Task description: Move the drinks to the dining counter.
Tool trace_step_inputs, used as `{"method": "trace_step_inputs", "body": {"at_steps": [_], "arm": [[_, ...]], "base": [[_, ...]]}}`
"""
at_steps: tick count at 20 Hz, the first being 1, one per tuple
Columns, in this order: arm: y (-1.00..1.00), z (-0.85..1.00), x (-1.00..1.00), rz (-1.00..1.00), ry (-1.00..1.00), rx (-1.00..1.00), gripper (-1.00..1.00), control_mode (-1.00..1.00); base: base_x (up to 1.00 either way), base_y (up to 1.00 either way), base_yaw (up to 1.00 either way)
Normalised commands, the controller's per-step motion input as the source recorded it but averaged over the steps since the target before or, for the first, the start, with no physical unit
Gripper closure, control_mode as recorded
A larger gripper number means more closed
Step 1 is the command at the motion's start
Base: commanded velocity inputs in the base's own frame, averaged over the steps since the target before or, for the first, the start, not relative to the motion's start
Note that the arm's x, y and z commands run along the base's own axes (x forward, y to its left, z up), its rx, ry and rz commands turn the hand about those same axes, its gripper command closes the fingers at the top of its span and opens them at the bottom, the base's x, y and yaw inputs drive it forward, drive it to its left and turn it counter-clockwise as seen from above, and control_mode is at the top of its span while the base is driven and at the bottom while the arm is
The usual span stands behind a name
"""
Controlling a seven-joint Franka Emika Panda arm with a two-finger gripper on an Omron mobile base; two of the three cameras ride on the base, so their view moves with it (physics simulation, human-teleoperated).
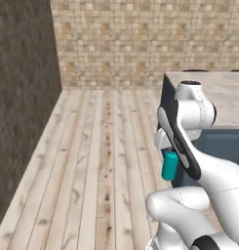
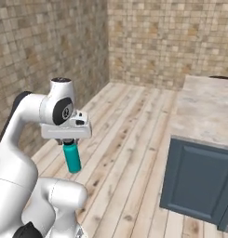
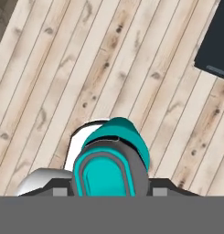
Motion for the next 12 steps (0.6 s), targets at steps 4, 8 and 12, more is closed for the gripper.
{"method": "trace_step_inputs", "body": {"at_steps": [4,8,12], "arm": [[0.00,0.00,0.00,0.00,0.00,0.00,1.00,1.00],[0.00,0.00,0.00,0.00,0.00,0.00,1.00,1.00],[0.00,0.00,0.00,0.00,0.00,0.00,1.00,1.00]], "base": [[1.00,0.38,-0.15],[1.00,0.44,-0.31],[1.00,0.65,-0.39]]}}
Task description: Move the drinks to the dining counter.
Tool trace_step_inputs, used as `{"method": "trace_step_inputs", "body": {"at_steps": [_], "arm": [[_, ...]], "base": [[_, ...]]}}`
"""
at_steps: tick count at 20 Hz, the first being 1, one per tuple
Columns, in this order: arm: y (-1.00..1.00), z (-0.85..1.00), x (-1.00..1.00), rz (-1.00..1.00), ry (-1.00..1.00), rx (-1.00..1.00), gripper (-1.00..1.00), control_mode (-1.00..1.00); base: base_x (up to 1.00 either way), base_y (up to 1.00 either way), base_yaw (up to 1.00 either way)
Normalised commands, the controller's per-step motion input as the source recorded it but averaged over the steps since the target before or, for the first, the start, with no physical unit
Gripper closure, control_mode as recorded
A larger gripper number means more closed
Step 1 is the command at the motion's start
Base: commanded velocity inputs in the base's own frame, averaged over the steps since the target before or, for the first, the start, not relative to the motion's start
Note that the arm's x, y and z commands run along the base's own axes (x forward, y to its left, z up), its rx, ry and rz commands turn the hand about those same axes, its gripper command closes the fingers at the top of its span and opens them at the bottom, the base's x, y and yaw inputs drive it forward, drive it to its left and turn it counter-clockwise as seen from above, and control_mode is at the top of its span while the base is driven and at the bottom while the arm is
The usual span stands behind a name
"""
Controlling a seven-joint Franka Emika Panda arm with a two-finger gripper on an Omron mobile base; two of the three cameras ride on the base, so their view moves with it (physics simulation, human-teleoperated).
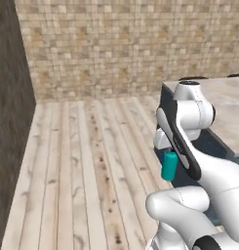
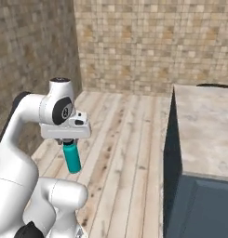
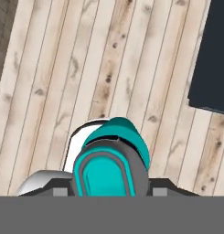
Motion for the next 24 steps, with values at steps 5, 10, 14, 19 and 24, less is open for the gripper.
{"method": "trace_step_inputs", "body": {"at_steps": [5,10,14,19,24], "arm": [[0.00,0.00,0.00,0.00,0.00,0.00,1.00,1.00],[0.00,0.00,0.00,0.00,0.00,0.00,1.00,1.00],[0.00,0.00,0.00,0.00,0.00,0.00,1.00,1.00],[0.00,0.00,0.00,0.00,0.00,0.00,1.00,1.00],[0.00,0.00,0.00,0.00,0.00,0.00,1.00,1.00]], "base": [[0.96,0.62,-0.57],[0.86,0.63,-0.65],[0.85,0.60,-0.66],[0.88,0.67,-0.63],[0.90,0.69,-0.60]]}}
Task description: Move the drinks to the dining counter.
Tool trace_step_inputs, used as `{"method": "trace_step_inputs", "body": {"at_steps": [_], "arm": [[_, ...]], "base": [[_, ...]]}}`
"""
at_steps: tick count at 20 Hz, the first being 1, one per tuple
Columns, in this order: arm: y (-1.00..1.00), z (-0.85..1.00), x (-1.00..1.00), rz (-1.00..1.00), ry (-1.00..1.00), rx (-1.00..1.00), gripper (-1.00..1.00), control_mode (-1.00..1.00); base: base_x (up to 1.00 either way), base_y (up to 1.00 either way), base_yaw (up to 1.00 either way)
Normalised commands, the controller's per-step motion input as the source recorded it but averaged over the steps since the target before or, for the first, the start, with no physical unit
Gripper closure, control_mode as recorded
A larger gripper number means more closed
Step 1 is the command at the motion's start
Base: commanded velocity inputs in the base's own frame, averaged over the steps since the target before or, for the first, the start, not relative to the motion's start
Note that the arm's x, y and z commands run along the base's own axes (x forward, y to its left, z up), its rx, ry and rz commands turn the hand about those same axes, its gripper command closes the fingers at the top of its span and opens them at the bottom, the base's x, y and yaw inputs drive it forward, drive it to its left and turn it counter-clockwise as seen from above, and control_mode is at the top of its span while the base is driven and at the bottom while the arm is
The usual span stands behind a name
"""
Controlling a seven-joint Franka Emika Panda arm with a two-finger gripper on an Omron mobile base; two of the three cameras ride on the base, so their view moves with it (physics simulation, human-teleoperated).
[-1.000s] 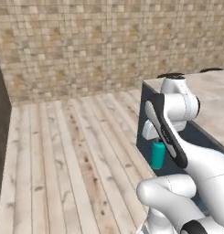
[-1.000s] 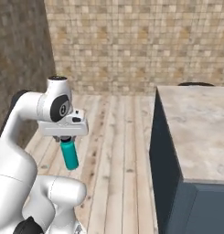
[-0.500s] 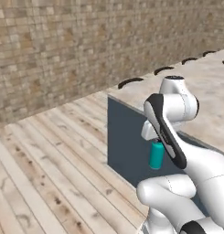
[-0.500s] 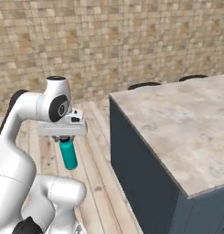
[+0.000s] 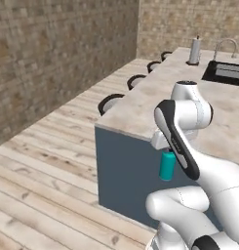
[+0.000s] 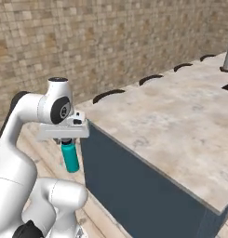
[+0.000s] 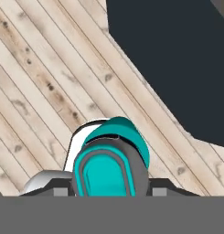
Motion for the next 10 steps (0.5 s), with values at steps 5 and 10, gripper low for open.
{"method": "trace_step_inputs", "body": {"at_steps": [5,10], "arm": [[0.00,0.00,0.00,0.00,0.00,0.00,1.00,1.00],[0.00,0.00,0.00,0.00,0.00,0.00,1.00,1.00]], "base": [[0.81,0.65,-0.47],[0.92,0.40,-0.50]]}}
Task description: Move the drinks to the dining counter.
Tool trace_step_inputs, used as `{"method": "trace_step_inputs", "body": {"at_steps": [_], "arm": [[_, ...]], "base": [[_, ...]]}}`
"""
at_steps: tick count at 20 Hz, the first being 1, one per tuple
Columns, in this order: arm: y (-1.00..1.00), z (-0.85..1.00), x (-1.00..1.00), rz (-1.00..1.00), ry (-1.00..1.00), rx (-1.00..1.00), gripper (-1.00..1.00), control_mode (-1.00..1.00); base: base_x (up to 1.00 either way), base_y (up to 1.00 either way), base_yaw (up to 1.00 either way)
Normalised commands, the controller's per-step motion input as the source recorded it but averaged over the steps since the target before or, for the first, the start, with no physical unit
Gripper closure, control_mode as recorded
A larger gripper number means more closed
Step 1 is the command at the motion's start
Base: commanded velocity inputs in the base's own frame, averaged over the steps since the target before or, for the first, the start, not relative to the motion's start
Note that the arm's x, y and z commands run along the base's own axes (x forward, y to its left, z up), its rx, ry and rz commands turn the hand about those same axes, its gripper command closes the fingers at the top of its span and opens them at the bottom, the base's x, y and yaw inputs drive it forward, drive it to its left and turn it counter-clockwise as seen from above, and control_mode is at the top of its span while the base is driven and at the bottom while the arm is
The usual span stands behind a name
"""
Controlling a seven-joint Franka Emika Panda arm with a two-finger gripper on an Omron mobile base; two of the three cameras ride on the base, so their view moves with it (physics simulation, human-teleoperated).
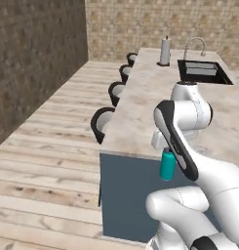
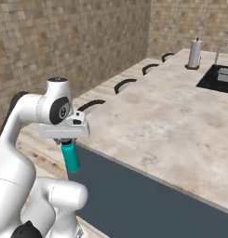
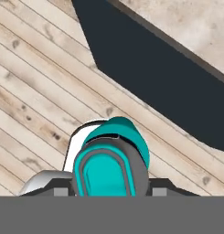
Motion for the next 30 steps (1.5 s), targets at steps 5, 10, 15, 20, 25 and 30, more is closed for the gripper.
{"method": "trace_step_inputs", "body": {"at_steps": [5,10,15,20,25,30], "arm": [[0.00,0.00,0.00,0.00,0.00,0.00,1.00,1.00],[0.00,0.00,0.00,0.00,0.00,0.00,1.00,1.00],[0.00,0.00,0.00,0.00,0.00,0.00,1.00,1.00],[0.00,0.00,0.00,0.00,0.00,0.00,1.00,1.00],[0.00,0.00,0.00,0.00,0.00,0.00,1.00,1.00],[0.08,-0.03,0.27,0.00,0.01,0.00,1.00,-1.00]], "base": [[0.81,0.03,-0.57],[0.24,0.00,-0.26],[0.00,0.00,0.00],[0.00,0.00,0.00],[0.00,0.00,0.00],[0.00,0.00,0.00]]}}
